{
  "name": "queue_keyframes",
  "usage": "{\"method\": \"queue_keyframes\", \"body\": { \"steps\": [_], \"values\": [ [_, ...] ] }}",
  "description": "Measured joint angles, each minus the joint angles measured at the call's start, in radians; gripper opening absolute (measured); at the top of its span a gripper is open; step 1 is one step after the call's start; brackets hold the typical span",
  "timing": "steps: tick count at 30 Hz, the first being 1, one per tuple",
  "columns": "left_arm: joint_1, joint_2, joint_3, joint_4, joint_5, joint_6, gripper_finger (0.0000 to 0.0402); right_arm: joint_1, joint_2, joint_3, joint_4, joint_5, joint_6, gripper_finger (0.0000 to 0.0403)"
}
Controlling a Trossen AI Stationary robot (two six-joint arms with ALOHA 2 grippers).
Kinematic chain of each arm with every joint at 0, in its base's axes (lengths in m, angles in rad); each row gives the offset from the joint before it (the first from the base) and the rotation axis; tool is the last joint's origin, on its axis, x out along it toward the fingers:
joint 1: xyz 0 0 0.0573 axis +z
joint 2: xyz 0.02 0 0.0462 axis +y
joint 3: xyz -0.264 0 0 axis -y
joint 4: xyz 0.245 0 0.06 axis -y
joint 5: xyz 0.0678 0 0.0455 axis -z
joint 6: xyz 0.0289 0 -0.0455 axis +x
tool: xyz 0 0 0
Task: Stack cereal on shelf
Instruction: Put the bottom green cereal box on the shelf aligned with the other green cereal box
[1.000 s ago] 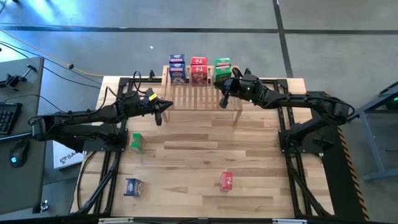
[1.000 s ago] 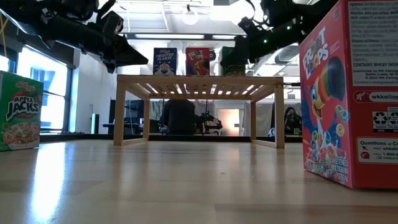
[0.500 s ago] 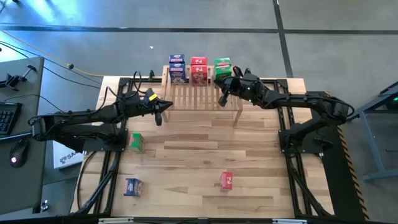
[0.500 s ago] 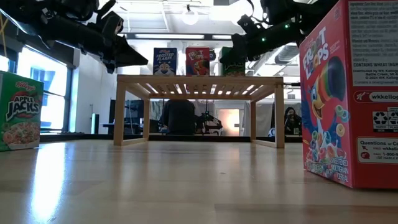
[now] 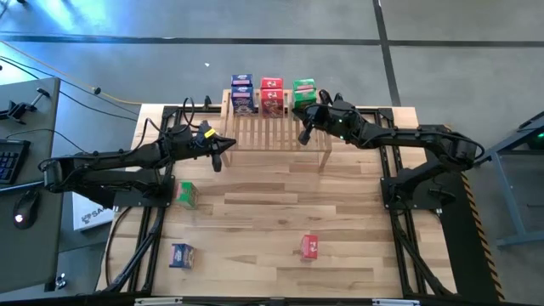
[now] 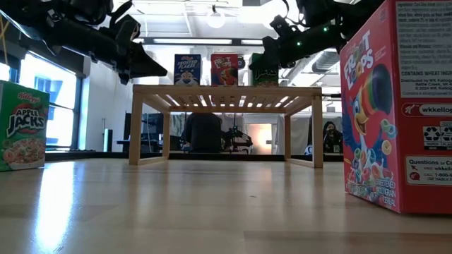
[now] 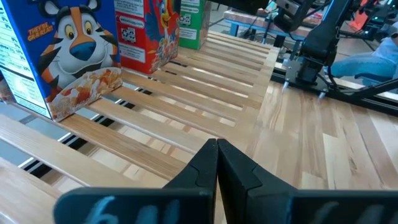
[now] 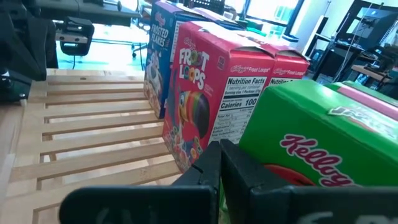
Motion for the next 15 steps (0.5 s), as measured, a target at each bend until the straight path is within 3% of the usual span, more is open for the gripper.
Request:
{"method": "queue_keyframes", "body": {
  "steps": [15],
  "values": [
    [0.0,0.0,0.0,-0.015,-0.022,0.0,0.0,-0.006,0.0,0.0,0.003,-0.003,0.019,0.0]
  ]
}}
